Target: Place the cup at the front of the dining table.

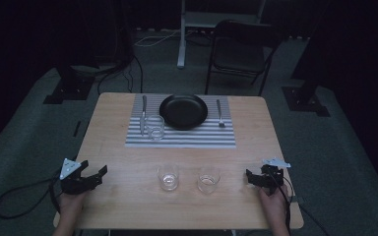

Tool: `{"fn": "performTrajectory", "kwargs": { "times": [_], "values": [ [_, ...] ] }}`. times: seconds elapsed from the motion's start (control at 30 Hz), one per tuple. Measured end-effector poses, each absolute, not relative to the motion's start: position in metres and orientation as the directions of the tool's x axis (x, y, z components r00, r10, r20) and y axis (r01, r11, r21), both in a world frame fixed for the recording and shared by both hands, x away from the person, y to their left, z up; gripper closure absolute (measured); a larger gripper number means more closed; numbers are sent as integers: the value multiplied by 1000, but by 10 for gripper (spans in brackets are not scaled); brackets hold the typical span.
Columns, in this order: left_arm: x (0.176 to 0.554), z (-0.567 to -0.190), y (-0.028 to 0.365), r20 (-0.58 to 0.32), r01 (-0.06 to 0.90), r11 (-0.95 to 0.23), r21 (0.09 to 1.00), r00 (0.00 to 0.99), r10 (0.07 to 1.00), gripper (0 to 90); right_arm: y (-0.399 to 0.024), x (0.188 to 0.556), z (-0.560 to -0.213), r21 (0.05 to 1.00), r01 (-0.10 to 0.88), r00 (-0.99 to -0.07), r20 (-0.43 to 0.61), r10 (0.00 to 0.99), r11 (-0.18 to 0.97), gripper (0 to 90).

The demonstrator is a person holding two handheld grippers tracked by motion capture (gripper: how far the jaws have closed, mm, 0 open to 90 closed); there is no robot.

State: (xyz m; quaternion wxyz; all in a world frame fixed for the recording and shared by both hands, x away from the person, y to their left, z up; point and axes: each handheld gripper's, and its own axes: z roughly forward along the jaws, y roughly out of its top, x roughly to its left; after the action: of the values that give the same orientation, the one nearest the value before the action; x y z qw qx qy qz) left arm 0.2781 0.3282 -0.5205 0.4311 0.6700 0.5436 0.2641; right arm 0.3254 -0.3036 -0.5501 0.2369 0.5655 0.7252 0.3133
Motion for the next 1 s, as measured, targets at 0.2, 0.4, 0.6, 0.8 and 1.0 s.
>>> {"fn": "performTrajectory", "kwargs": {
  "times": [0.2, 0.4, 0.6, 0.8, 1.0],
  "values": [
    [270, -527, 332, -113, 518, -37, 854, 257, 960, 175, -304, 325, -550, 722, 672, -248, 11, 969, 164, 125],
    [262, -532, 331, -83, 534, -71, 842, 260, 962, 175, -304, 325, -550, 722, 672, -248, 11, 969, 164, 125],
    [257, -534, 331, -73, 555, -86, 828, 257, 964, 175, -304, 325, -550, 722, 672, -248, 10, 969, 164, 125],
    [253, -537, 331, -52, 572, -106, 813, 253, 966, 175, -304, 325, -550, 722, 672, -248, 11, 969, 164, 125],
    [249, -539, 330, -41, 578, -107, 809, 238, 970, 175, -304, 325, -550, 722, 672, -248, 10, 969, 164, 125]
  ]
}}
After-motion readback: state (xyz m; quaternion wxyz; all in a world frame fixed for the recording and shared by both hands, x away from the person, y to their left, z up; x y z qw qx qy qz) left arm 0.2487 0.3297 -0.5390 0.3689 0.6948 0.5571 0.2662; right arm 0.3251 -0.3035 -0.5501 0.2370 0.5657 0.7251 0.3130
